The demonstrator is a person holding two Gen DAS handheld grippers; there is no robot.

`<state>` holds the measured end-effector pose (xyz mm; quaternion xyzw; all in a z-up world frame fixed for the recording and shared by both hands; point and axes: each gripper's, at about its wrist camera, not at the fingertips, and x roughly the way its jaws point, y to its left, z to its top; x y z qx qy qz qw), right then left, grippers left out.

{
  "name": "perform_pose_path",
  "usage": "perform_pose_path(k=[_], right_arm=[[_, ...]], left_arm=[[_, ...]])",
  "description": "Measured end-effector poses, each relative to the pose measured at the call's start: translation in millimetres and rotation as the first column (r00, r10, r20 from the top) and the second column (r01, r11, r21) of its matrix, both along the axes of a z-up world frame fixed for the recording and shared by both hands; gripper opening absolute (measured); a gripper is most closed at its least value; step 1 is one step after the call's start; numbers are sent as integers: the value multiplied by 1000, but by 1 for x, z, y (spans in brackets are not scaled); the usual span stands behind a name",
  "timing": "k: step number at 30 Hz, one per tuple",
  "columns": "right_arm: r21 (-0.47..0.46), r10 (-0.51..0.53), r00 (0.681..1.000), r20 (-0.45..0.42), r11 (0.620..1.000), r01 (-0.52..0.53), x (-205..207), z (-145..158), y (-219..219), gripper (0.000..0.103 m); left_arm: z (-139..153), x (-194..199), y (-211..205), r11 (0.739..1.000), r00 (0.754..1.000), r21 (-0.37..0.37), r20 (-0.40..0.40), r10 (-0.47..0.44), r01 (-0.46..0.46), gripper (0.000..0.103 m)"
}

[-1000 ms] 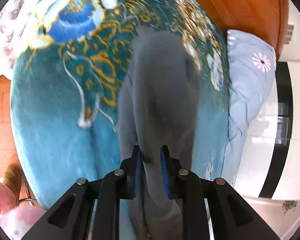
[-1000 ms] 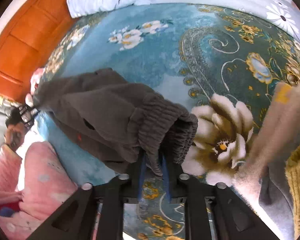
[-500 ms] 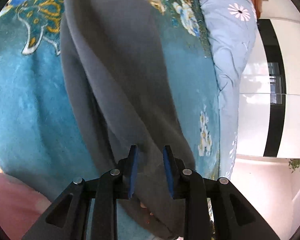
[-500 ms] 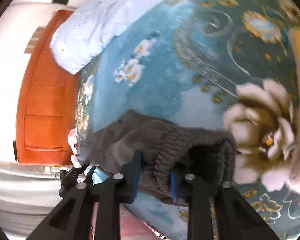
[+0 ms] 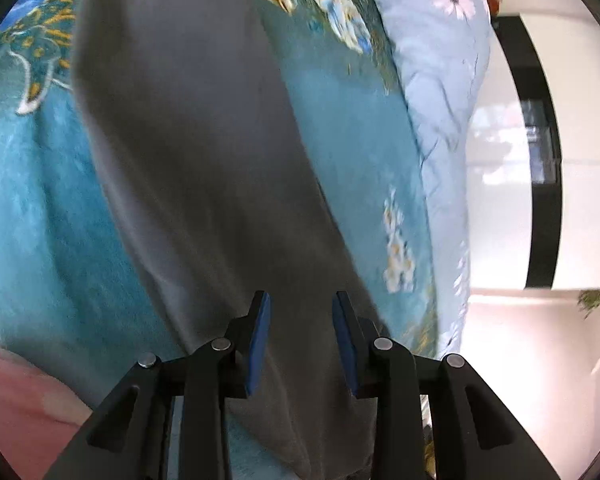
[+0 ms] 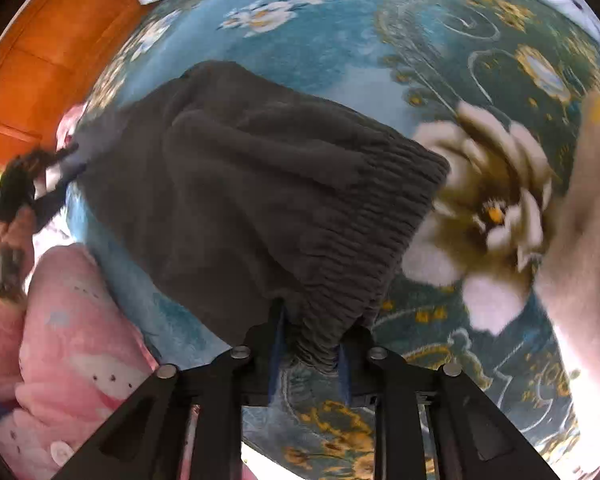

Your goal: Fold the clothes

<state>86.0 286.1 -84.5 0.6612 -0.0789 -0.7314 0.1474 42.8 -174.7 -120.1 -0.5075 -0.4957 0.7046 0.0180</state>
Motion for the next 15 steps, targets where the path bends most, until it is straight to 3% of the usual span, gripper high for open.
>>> perform_pose_path(k=[2,4,6,9,13,15], right_arm=[[17,2,1000,-22,1000,-2,0,11,3,51],[13,-30,999,-45,999,31,-1,25,11,58],[-21,-85,994,-68,996,84,-2,34,24,60],[-57,-170,979,-109,985,164,-8,42,35,60],[-16,-243,968,-61,970,242,-25,13,48,63],[-60,-324,946,-2,945,323,-28,-12,59,70]], left_arm=[[0,-4,16,997,998,-31,16,-63,64,33],[-6,-9,34,983,988,-110,72,-136,144,33],[-17,-9,46,962,975,-180,128,-182,203,33],[-31,-8,49,956,962,-186,192,-193,229,33],[-29,-8,44,955,967,-199,176,-187,221,33],[-30,-7,42,957,968,-194,171,-183,215,33]])
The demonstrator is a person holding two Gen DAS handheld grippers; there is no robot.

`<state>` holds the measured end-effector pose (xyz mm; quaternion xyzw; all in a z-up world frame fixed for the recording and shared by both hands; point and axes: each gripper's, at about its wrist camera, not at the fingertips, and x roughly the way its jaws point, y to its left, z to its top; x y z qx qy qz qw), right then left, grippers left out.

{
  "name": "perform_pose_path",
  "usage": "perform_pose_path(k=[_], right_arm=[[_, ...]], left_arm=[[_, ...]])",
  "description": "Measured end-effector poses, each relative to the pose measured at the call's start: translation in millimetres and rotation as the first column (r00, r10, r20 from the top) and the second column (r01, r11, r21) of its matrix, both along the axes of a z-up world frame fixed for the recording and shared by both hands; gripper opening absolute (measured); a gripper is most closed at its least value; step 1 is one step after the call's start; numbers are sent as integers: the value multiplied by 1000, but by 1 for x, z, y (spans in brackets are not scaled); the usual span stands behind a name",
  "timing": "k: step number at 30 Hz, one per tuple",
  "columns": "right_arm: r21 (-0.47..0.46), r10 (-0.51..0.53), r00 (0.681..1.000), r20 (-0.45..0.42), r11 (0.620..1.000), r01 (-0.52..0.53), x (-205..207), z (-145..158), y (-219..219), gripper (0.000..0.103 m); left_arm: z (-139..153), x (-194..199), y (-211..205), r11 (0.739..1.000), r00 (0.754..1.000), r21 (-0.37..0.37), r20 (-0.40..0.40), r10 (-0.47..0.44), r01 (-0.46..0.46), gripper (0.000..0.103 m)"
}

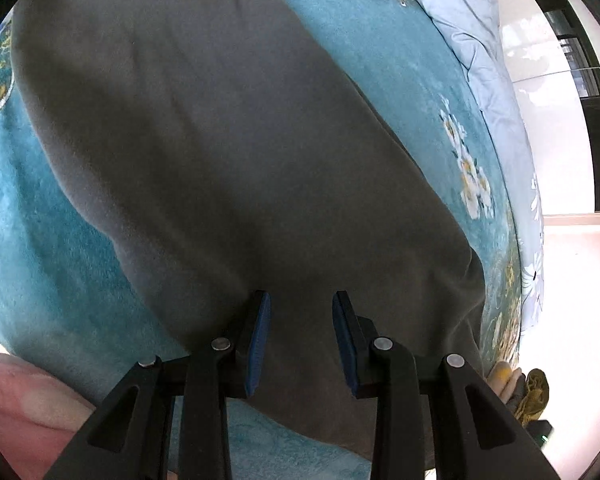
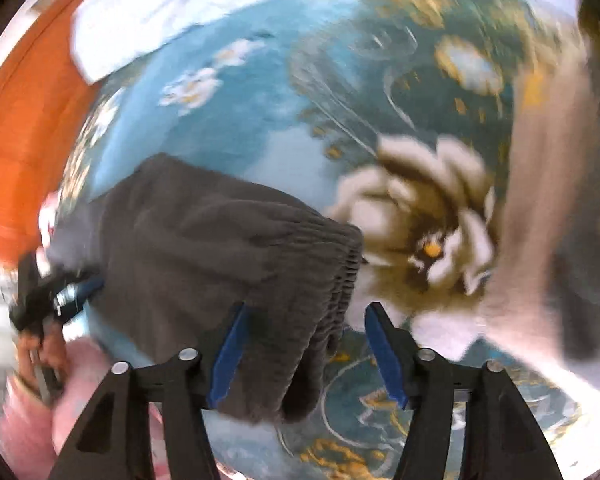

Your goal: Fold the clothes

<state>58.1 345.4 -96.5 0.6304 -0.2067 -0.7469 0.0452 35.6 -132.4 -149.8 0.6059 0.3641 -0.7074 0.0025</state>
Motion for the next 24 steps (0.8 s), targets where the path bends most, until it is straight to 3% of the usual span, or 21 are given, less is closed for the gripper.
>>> perform_pose_path(k=[3,6,9,13,17,20,24], right_arm=[[-148,-113,993,44,982,118,0,-32,15,75],[-193,-135,991,19,972,136,0,-40,15,77],[-176,-112,994,-13,978,108,-2,-34,9,64],[-173,-110,991,-75,980,96,-4,-17,11,35],[-171,-96,993,-67,982,83,-11,-15,15,33],[-122,-84,996,-27,989,80,-14,-18,14,37],[75,-26,991,-134,997,36,-19,26,0,46]], left_arm=[[-2,1,-4,1000,1000,22,-1,19,-19,33],[-3,2,-9,998,999,52,-3,44,-43,33],[-3,3,-13,996,998,70,-10,60,-59,33],[3,1,-12,997,998,67,-44,48,-45,33],[3,-5,-6,999,999,48,-43,11,-9,33],[9,-6,-10,999,997,48,-70,17,-13,33],[24,0,-32,989,980,115,-162,116,-98,33]])
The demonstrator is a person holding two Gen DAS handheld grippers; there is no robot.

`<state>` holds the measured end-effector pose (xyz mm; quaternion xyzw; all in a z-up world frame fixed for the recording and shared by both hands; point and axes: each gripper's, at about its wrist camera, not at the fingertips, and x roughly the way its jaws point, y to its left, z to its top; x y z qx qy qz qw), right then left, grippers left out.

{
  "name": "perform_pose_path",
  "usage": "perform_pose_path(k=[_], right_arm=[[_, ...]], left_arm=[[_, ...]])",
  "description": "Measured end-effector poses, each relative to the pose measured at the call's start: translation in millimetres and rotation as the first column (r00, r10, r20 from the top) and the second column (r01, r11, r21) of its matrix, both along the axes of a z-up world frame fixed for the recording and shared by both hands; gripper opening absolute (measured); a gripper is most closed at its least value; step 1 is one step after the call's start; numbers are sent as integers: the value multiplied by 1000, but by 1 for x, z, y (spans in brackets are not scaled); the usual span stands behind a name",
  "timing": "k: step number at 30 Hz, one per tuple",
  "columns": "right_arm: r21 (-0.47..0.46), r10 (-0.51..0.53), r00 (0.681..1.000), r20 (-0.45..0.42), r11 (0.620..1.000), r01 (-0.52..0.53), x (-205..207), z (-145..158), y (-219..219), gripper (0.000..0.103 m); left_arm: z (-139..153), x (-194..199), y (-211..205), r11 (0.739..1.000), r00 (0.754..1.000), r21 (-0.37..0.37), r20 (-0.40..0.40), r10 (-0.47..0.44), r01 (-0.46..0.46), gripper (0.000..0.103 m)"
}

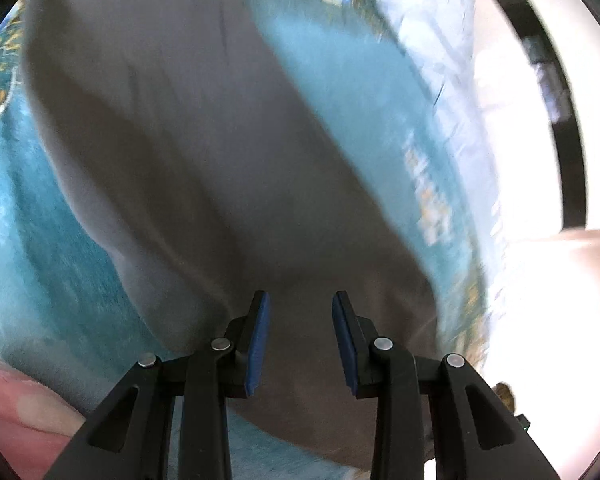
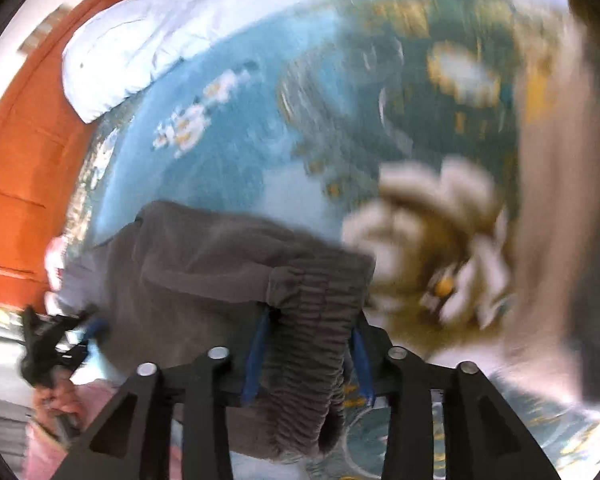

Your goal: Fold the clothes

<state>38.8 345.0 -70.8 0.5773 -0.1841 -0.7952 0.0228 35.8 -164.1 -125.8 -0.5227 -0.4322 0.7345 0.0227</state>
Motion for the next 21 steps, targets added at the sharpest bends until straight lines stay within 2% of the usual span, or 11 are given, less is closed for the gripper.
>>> perform_pose_path(k=[1,3,5,6,8,10,12,14,16,19,21], right_arm=[[95,30,998,-62,995,-23,-2,17,-8,48],[275,105,979,-173,960,-55,-6,51,-25,55],[294,196,954,-226,948,-124,-13,66,-48,62],[220,227,955,-190,958,-184,-19,57,-61,63],[68,292,949,-120,956,-286,-31,38,-88,63],[7,320,947,-1,947,-320,-35,6,-114,63],[-6,343,937,68,939,-343,-36,-13,-133,63],[-18,364,922,134,931,-365,-36,-31,-151,63],[-4,376,914,151,925,-380,-37,-32,-157,63],[12,366,914,177,928,-374,-43,-31,-158,63],[8,342,918,203,937,-350,-41,-30,-155,63]], left_arm=[[4,1,-9,1000,999,7,-19,30,-30,33],[14,3,-28,996,994,5,-55,92,-91,33],[25,6,-54,986,981,4,-95,167,-168,33],[30,8,-68,979,972,4,-114,204,-205,33],[38,15,-99,957,948,-3,-138,287,-290,35],[44,21,-130,931,921,-16,-151,359,-366,44],[43,30,-170,906,900,-31,-140,414,-421,46],[30,23,-196,879,873,8,-113,475,-477,47],[13,17,-210,849,845,53,-80,529,-526,53],[-12,24,-215,835,836,107,-45,546,-540,56],[-14,19,-215,843,843,118,-64,535,-525,55]])
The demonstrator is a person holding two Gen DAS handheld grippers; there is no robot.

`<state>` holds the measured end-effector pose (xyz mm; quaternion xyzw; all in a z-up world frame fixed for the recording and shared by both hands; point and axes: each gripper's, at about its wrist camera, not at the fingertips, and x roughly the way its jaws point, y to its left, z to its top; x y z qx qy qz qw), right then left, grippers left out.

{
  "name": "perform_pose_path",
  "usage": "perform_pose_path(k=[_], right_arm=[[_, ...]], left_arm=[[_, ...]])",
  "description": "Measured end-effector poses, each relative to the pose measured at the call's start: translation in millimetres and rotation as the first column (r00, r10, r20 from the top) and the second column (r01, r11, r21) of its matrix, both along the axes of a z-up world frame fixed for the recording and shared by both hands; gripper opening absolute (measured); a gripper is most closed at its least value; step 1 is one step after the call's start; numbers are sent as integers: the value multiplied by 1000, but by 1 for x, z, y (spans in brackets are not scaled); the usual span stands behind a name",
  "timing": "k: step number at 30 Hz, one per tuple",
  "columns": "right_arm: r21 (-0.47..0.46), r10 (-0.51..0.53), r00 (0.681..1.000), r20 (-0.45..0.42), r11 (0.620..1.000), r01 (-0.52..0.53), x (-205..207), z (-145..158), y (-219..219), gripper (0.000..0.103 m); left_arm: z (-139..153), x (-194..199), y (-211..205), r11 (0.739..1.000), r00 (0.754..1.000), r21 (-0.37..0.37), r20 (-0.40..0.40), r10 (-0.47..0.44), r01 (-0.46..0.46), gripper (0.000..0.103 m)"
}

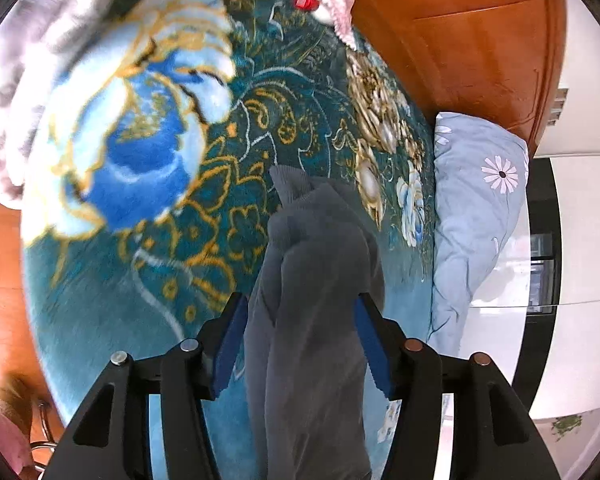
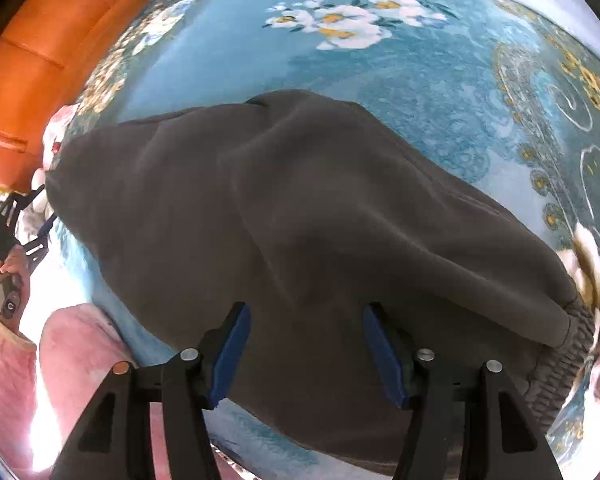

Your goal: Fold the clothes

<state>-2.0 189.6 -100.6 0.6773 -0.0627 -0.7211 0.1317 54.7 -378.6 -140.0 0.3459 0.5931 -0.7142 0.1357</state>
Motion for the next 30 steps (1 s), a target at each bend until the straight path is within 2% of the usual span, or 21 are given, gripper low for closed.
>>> perform_pose_path(k=[1,2,3,4,5,8,11,12,15,16,18,20,24,27,29,30], right_arm=[[4,-12,1000,13,1000,12,1,0,1,63],[10,-20,999,26,1000,20,-1,-1,2,63],[17,-28,999,39,999,27,-2,-2,2,63],[29,-29,999,46,999,28,-2,-3,1,63],[39,-27,998,51,999,25,-3,-4,-1,63],[68,-19,998,63,998,15,-4,-6,-6,63],[90,3,998,69,996,-9,-7,-8,-14,63],[95,3,997,75,995,-10,-7,-10,-15,63],[108,6,996,92,994,-16,-6,-15,-17,63],[112,11,996,93,993,-21,-7,-16,-17,63],[118,19,995,94,993,-30,-7,-17,-17,63],[122,20,995,97,992,-32,-7,-18,-15,63],[127,18,994,106,991,-31,-7,-22,-11,63],[122,27,994,108,992,-41,-7,-23,-13,63],[117,34,993,109,992,-46,-6,-24,-11,63],[114,36,993,109,992,-49,-6,-24,-10,63]], left_arm=[[0,-3,0,1000,1000,-5,-13,-9,9,54],[1,-7,1,1000,999,-10,-26,-19,18,48],[1,-10,1,1000,999,-15,-39,-28,27,35],[2,-16,1,999,998,-29,-40,-44,43,27],[4,-21,1,997,996,-46,-52,-66,63,12],[18,-34,0,988,981,-98,-137,-134,122,6],[40,-35,3,973,934,-176,-298,-198,150,6],[42,-38,4,965,926,-211,-309,-216,155,6],[14,-53,-4,952,968,-241,-117,-221,188,6],[6,-55,-6,950,973,-241,-74,-221,197,6],[-8,-58,-10,949,975,-235,-20,-222,211,6],[-6,-57,-9,938,972,-264,-11,-234,223,7],[6,-64,5,871,959,-404,76,-274,281,13],[11,-65,14,824,955,-483,130,-268,297,15],[17,-64,23,779,951,-544,176,-256,311,17],[20,-65,27,754,948,-574,200,-249,319,21]])
